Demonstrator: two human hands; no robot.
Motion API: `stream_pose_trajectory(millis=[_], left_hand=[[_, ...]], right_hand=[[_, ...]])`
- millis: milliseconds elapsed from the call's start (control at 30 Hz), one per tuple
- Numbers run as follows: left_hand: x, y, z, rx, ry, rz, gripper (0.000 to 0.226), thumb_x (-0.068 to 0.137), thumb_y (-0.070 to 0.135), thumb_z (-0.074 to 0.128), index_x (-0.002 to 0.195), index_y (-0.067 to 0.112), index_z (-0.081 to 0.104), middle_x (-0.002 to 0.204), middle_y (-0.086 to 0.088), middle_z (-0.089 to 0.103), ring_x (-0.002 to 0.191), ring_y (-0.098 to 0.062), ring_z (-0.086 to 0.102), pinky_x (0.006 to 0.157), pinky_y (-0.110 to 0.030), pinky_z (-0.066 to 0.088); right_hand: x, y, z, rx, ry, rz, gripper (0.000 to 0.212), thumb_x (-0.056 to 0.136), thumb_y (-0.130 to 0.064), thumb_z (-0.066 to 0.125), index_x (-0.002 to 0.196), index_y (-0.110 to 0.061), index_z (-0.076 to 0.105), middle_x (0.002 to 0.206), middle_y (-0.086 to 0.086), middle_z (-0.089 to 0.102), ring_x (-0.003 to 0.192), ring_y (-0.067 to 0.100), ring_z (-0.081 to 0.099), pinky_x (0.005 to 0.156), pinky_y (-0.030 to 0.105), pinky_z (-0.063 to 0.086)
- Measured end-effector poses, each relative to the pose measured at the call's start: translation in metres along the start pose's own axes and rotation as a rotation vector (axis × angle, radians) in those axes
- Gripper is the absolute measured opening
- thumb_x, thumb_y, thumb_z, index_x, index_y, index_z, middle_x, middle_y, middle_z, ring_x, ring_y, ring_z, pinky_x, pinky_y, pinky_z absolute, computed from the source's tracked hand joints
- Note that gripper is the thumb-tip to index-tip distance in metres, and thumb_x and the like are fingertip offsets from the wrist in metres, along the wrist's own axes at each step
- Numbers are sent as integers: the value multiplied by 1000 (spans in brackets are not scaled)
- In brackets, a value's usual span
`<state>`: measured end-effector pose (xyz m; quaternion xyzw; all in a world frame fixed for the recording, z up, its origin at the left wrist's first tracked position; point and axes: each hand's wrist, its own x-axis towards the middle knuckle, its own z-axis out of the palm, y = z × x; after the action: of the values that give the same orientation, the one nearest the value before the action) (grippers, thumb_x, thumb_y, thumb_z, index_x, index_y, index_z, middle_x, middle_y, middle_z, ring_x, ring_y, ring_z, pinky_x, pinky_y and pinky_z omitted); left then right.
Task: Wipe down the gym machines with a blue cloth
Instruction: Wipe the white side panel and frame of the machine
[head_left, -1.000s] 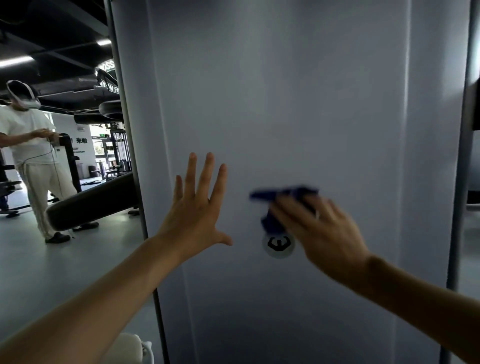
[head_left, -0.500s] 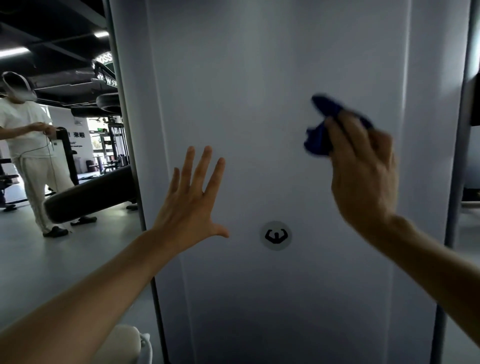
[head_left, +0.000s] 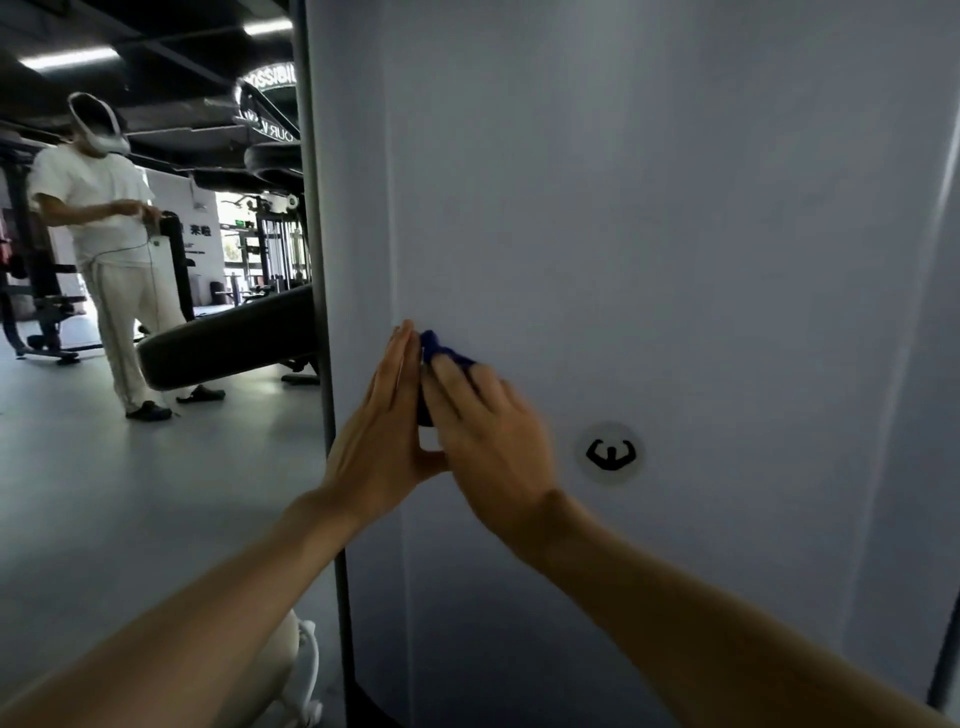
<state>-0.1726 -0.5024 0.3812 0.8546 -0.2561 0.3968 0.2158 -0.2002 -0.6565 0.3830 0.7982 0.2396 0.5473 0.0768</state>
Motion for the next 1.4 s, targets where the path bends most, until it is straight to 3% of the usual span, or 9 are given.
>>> stream_pose_trajectory(millis=[133,300,533,667,867,1033,1167,1267,1400], left_hand=[[-7,-12,-1,-9,7,-22,135,71,67,76,166,18,-7,174,2,-13,156,-18,24,116,-32,37],[0,-13,0,182,-33,62,144,66,90,56,161,17,-24,171,2,-28,160,-15,-12,124,-35,9],[10,7,1,230,-30,91,151,61,94,55,164,5,-11,172,-8,-22,160,-28,-16,123,-46,14],[10,6,-2,245,-39,107,148,63,91,57,164,5,-9,172,-10,-21,160,-28,-16,124,-48,16],[9,-1,-7,222,-47,149,141,66,88,56,165,5,1,174,-9,-15,161,-28,-11,122,-50,21],[10,7,0,245,-29,119,145,61,92,53,165,14,-9,173,-10,-17,160,-28,-14,118,-54,19],[11,10,4,252,-25,101,144,60,94,51,166,17,-10,173,-13,-16,160,-32,-12,117,-55,16],[9,7,2,259,-2,131,139,66,92,48,166,13,-7,173,-16,-12,160,-34,-10,118,-55,19],[7,1,1,281,-2,151,139,70,91,49,165,3,-2,174,-15,-8,161,-33,-8,123,-51,23]], right_hand=[[10,0,1,-90,-31,-91,63,88,-19,60,149,-7,50,151,9,51,125,25,50,106,33,45],[-49,77,-36,-141,125,26,54,93,-1,59,147,-3,53,153,11,51,120,31,51,93,44,52],[-93,92,-61,-137,244,486,59,93,-4,72,148,0,50,157,12,46,119,38,50,93,46,51],[-24,26,-19,-45,220,287,49,107,-14,41,155,-25,43,153,-16,47,126,19,50,101,16,41],[5,29,-20,-101,48,63,54,96,-14,34,145,-6,55,151,7,54,117,26,48,97,35,47],[-66,106,-65,-95,221,439,61,94,-2,70,150,0,47,159,12,43,122,38,48,95,49,50],[-39,71,-46,-70,310,742,55,103,-12,58,155,-20,43,159,5,44,122,32,51,106,41,44],[13,17,-26,86,237,601,38,108,-47,43,145,-43,50,139,-9,60,118,14,61,101,36,50],[30,3,-14,-75,71,80,54,97,-14,38,150,-7,47,156,8,47,118,27,55,100,35,49]])
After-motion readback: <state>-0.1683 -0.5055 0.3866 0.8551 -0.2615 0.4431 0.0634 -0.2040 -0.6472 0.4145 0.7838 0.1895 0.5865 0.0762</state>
